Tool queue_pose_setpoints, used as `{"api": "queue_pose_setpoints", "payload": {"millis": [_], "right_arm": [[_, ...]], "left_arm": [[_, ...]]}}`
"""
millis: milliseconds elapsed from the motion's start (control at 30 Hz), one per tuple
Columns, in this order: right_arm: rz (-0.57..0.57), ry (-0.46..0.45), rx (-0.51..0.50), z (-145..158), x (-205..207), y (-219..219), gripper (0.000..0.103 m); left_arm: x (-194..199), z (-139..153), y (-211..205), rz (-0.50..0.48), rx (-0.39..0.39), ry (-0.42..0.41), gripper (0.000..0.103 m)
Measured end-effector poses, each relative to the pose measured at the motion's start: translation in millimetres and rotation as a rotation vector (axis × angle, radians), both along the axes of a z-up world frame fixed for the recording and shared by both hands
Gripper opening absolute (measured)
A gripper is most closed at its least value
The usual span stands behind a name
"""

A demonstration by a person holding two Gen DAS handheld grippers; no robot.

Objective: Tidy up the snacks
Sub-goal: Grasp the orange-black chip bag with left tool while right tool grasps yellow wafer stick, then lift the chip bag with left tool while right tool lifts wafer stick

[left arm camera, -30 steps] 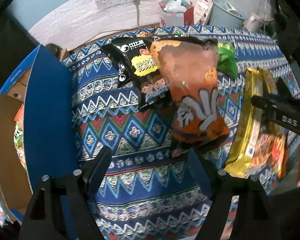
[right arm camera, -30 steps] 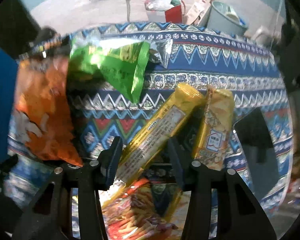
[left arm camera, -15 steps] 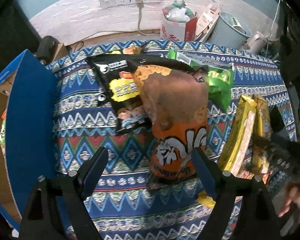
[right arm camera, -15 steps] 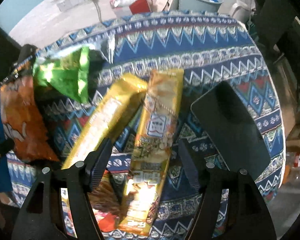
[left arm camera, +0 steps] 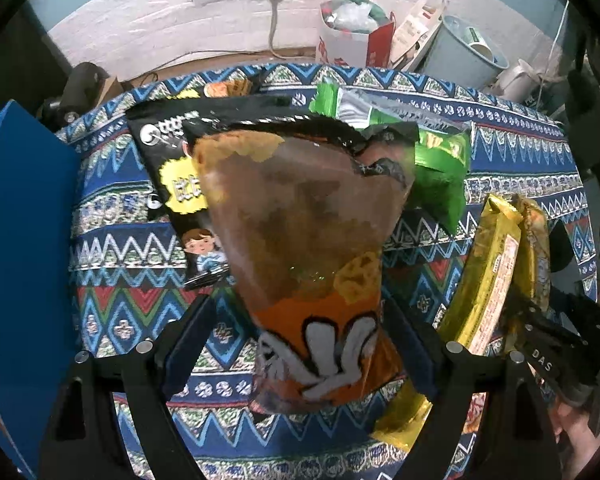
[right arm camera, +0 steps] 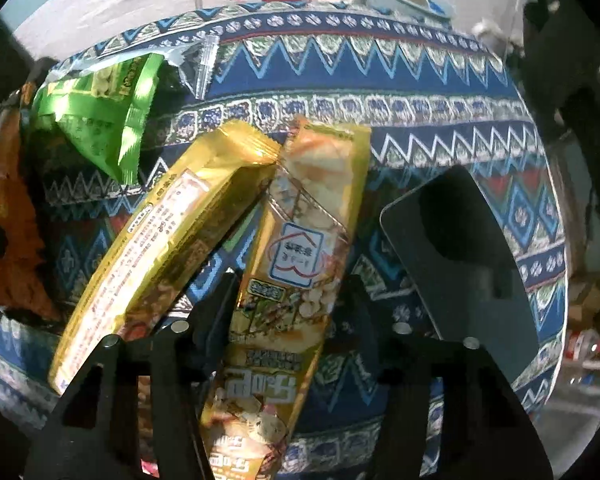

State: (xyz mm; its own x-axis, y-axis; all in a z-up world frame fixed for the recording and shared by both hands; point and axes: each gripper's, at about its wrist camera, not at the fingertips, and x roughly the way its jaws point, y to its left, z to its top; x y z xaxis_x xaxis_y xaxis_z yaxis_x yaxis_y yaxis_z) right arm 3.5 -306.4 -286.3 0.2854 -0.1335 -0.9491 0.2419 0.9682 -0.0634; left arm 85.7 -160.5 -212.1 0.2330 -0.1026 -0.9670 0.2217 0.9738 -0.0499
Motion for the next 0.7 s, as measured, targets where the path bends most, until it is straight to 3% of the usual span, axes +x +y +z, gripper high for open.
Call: {"api": "queue_pose_setpoints", "payload": {"millis": [33, 133, 267, 467, 700], "right_arm": [[0.008, -0.008, -0.006, 0.0, -1.7, 0.6, 0.038], [0.021, -0.012, -0.023, -0.3, -3.9, 2.7, 0.031], [0.011, -0.014, -0.006, 1.8, -7.7, -4.6, 0.029], [0.008, -0.031, 0.002, 27.6, -11.4, -29.6, 0.029], [0.038, -0.081, -0.026, 63.6, -21.2, -22.4, 0.029]], "left_arm": [[-0.1, -2.2, 0.2, -0.001, -0.006, 0.001, 0.086], [0.0, -7.9, 0.5, -0.016, -0.025, 0.01, 0.058], [-4.8, -7.7, 2.9, -0.035, -0.033, -0.007, 0.043], [-22.3, 3.8, 7.3, -0.066, -0.026, -0.024, 0.04], [-39.8, 28.5, 15.5, -0.1, -0.011, -0.071, 0.04]]}}
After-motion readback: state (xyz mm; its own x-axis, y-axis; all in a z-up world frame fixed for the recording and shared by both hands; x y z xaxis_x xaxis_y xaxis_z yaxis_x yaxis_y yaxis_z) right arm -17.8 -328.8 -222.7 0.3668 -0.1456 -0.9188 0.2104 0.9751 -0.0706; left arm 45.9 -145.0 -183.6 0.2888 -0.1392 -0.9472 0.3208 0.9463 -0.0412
